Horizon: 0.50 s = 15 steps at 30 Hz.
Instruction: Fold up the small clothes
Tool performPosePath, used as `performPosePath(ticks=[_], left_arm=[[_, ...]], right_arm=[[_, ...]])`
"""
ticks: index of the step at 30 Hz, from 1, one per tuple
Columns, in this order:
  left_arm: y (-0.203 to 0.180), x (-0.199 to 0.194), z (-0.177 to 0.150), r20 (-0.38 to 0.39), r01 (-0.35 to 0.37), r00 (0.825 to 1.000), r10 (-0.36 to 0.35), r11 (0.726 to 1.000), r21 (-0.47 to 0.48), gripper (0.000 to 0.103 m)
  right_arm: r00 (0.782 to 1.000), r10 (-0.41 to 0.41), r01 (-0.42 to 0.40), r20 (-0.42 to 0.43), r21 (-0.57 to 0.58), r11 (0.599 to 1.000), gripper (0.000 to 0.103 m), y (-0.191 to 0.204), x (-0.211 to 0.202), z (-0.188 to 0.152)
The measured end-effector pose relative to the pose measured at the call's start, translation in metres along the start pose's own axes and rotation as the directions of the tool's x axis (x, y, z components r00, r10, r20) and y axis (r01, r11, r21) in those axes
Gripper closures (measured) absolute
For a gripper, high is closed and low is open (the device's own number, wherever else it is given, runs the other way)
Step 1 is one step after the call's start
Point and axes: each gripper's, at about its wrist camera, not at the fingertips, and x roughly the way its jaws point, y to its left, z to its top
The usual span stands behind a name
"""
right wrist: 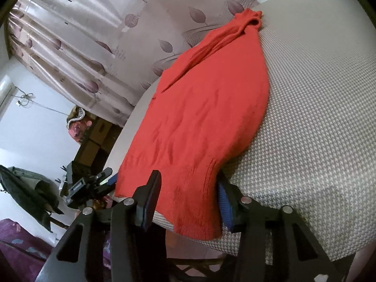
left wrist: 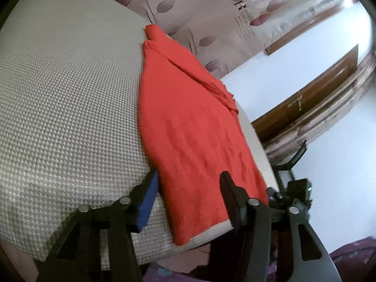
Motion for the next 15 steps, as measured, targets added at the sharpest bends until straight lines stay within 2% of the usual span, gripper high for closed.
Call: performPosePath(ticks=[3, 5, 8, 9, 10, 11, 13, 15], left_arm=[[-0.005, 0.002, 0.002, -0.008, -0.013, 1.000, 0.013, 1.000, -0.017, 0.040], [-0.012, 0.004, 0.002, -0.018, -0.049, 0.999, 0.049, 0.999, 0.020, 0.040], [-0.016, 0.006, 0.000, -0.013, -0.088, 0.996, 0.089, 0.995, 0.036, 0.046], [-0.016, 0.007, 0.000, -0.014, -0.099, 0.995, 0.100, 0.995, 0.028, 0.060], [-0.014, 0.011, 0.000, -0.027, -0.110, 0.994, 0.110, 0.994, 0.014, 0.086], [-0.008, 0.015, -0.002, -0.048, -0.121, 0.992, 0.121, 0.993, -0.010, 0.096], [0.003, 0.014, -0.005, -0.032, -0.080, 0.996, 0.078, 0.994, -0.071, 0.097], [0.004, 0.014, -0.006, -0.023, -0.073, 0.997, 0.071, 0.994, -0.081, 0.097]], right_arm=[[1.000, 0.026, -0.026, 0.001, 0.027, 0.999, 0.059, -0.006, 0.000, 0.001], [0.999, 0.041, -0.041, 0.005, 0.039, 0.998, 0.058, -0.009, 0.000, 0.001], [0.999, 0.040, -0.041, 0.015, 0.033, 0.999, 0.058, -0.008, 0.001, -0.001], [0.999, 0.045, -0.046, 0.026, 0.035, 0.998, 0.058, -0.009, 0.000, -0.002], [0.999, 0.043, -0.044, 0.028, 0.033, 0.998, 0.058, -0.008, 0.000, -0.003], [0.999, 0.036, -0.036, 0.027, 0.026, 0.999, 0.058, -0.007, 0.001, -0.004], [0.999, 0.027, -0.028, 0.024, 0.018, 0.999, 0.057, -0.004, 0.001, -0.004], [0.999, 0.049, -0.049, 0.015, 0.037, 0.998, 0.056, -0.007, 0.000, -0.003]])
